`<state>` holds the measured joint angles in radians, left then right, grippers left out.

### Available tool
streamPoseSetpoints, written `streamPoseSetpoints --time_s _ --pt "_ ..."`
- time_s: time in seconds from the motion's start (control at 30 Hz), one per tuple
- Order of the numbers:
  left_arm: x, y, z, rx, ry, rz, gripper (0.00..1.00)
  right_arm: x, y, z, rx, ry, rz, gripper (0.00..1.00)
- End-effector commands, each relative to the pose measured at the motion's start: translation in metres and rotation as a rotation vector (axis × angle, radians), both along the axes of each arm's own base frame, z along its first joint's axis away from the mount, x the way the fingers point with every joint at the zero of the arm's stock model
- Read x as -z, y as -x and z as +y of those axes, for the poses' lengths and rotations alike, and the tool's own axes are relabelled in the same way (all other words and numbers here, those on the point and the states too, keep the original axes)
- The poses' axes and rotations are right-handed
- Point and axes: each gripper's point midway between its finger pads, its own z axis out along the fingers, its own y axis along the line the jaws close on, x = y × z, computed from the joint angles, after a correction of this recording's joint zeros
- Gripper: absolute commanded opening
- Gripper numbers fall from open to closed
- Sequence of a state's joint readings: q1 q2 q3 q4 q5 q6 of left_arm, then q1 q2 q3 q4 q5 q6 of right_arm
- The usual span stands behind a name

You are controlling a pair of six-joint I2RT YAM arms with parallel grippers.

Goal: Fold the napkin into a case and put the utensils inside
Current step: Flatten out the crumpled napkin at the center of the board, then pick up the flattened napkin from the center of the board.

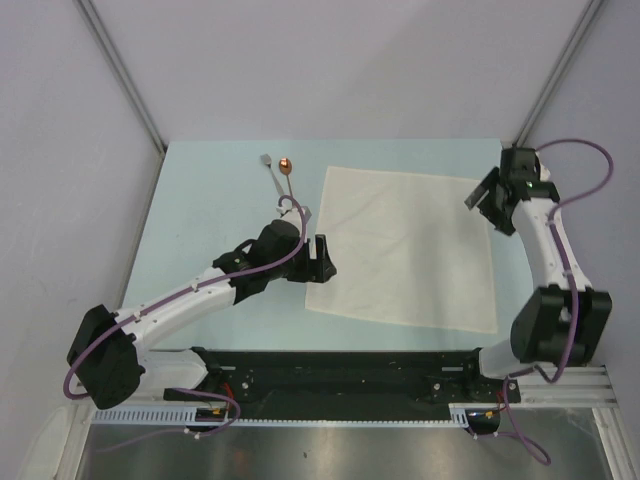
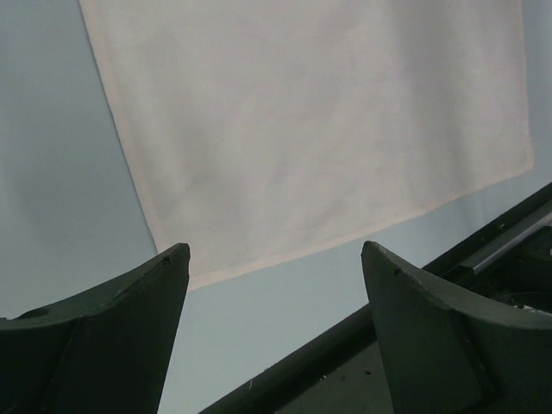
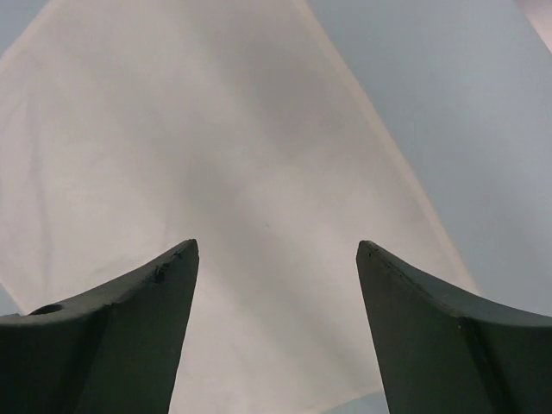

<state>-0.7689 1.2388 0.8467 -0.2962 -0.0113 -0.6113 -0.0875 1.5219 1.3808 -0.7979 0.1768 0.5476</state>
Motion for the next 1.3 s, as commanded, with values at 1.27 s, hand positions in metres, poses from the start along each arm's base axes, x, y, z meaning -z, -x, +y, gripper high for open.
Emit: streamPoseSetpoints --time_s 1.27 --pt "-0.069 0.02 -0.005 0.006 0.184 -0.117 0.86 0.148 0.234 -0.02 0.586 -0.169 0.458 0.78"
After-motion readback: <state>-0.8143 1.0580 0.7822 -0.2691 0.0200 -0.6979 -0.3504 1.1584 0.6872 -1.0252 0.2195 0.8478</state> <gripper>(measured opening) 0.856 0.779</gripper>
